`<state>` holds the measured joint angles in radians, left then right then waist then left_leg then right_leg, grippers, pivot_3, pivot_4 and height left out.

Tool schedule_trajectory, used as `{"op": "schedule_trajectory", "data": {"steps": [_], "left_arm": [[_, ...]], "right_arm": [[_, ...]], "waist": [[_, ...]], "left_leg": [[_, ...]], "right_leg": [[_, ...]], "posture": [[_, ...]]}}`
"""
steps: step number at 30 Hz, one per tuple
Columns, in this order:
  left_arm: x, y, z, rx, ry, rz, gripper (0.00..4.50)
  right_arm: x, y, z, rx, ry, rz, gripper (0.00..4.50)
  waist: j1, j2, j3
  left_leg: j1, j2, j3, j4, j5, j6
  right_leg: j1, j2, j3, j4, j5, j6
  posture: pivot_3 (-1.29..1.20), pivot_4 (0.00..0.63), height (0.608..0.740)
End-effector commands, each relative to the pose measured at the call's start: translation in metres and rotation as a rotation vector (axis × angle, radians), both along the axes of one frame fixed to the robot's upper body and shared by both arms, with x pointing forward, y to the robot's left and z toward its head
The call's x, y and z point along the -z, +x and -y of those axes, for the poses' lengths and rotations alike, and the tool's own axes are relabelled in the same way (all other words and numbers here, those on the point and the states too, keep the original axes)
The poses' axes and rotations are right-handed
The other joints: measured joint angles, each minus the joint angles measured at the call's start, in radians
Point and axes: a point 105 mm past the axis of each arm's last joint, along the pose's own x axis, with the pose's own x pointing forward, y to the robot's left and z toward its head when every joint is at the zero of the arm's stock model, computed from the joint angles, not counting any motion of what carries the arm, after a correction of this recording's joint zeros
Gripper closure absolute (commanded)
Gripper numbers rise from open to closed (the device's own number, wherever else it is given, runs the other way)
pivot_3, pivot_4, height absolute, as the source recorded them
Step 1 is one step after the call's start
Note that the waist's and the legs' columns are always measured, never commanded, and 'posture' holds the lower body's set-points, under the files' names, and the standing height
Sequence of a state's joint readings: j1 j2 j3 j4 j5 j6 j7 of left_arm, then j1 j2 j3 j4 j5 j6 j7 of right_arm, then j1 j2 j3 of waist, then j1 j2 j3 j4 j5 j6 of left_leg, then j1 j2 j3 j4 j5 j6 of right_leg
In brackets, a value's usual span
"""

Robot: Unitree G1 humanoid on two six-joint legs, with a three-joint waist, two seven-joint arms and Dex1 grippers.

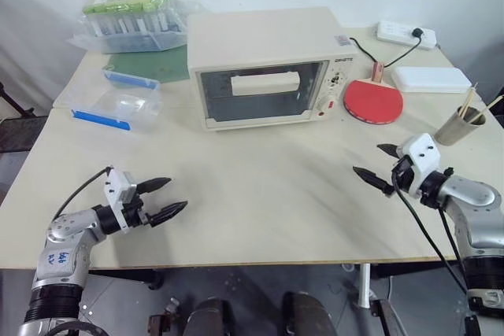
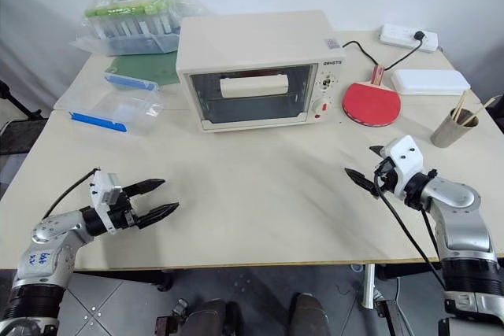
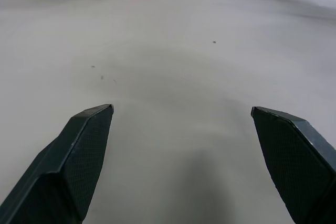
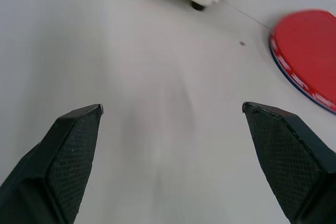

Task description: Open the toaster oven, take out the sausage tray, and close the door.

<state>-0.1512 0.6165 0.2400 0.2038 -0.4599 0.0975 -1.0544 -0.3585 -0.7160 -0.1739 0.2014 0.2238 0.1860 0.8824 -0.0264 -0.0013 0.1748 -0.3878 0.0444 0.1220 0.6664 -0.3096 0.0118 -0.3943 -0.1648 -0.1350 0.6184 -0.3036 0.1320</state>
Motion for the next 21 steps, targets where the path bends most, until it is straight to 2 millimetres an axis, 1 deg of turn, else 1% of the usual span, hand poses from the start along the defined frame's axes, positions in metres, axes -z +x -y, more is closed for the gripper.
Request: {"op": "schedule_trajectory", "data": {"steps": [1,3,5,7,10,13,15,18,21], "left_arm": [[-0.014,-0.005,0.000,0.019,0.006,0.056,0.00],[-0.011,0.001,-0.004,-0.050,0.027,0.029,0.00],[-0.019,0.004,-0.003,-0.075,0.011,0.057,0.00],[-0.023,0.005,-0.001,-0.081,0.011,0.067,0.00],[-0.033,0.009,0.000,-0.127,-0.010,0.087,0.00],[-0.037,0.014,0.003,-0.144,-0.015,0.081,0.00],[-0.046,0.015,0.007,-0.119,-0.047,0.119,0.00],[-0.052,0.016,0.008,-0.104,-0.062,0.156,0.00],[-0.056,0.014,0.010,-0.091,-0.082,0.171,0.00]], "right_arm": [[-0.011,-0.002,-0.003,-0.039,-0.009,0.011,0.04],[-0.014,-0.003,-0.007,-0.058,-0.009,0.004,0.04],[-0.027,0.000,-0.021,-0.100,0.033,0.005,0.04],[-0.036,0.002,-0.031,-0.126,0.058,-0.007,0.04],[-0.037,0.006,-0.044,-0.170,0.026,-0.066,0.04],[-0.052,0.012,-0.069,-0.278,0.071,-0.056,0.04],[-0.068,0.022,-0.087,-0.341,0.073,-0.010,0.04],[-0.084,0.038,-0.102,-0.392,0.048,0.038,0.04],[-0.096,0.050,-0.118,-0.451,0.027,0.063,0.04]], "waist": [[0.001,0.000,0.000],[0.002,0.000,0.000],[0.001,0.000,0.000],[-0.001,0.000,0.000],[-0.002,0.000,0.000],[-0.001,0.000,0.000],[-0.001,0.000,0.000],[-0.003,0.000,0.000],[-0.002,0.000,0.000]], "left_leg": [[0.000,0.000,0.000,0.000,0.000,0.000],[0.000,0.000,0.000,0.000,0.000,0.000],[0.000,0.000,0.000,0.000,0.000,0.000],[0.000,0.000,0.001,0.000,0.000,0.000],[0.000,0.001,0.001,0.000,0.000,0.000],[0.000,0.001,0.001,0.000,0.000,0.000],[0.000,0.001,0.002,0.000,0.000,0.000],[0.000,0.001,0.003,0.001,0.000,0.000],[0.000,0.001,0.003,0.001,-0.001,-0.001]], "right_leg": [[0.000,0.000,0.000,0.000,0.000,0.000],[0.000,0.000,0.000,0.000,0.000,0.000],[0.000,0.000,0.000,0.000,0.000,0.000],[0.000,0.000,0.001,0.000,0.000,0.000],[-0.001,0.001,0.002,0.001,0.000,0.000],[-0.001,0.001,0.002,0.001,0.000,0.000],[-0.001,0.001,0.002,0.000,0.000,0.000],[-0.002,0.001,0.002,0.001,0.000,0.000],[-0.002,0.001,0.002,0.002,0.000,0.000]], "posture": [[0.00,0.150,0.740],[0.00,0.150,0.740],[0.00,0.150,0.740],[0.00,0.150,0.740],[0.00,0.150,0.740],[0.00,0.150,0.740],[0.00,0.150,0.740],[0.00,0.150,0.740],[0.00,0.150,0.740]]}}
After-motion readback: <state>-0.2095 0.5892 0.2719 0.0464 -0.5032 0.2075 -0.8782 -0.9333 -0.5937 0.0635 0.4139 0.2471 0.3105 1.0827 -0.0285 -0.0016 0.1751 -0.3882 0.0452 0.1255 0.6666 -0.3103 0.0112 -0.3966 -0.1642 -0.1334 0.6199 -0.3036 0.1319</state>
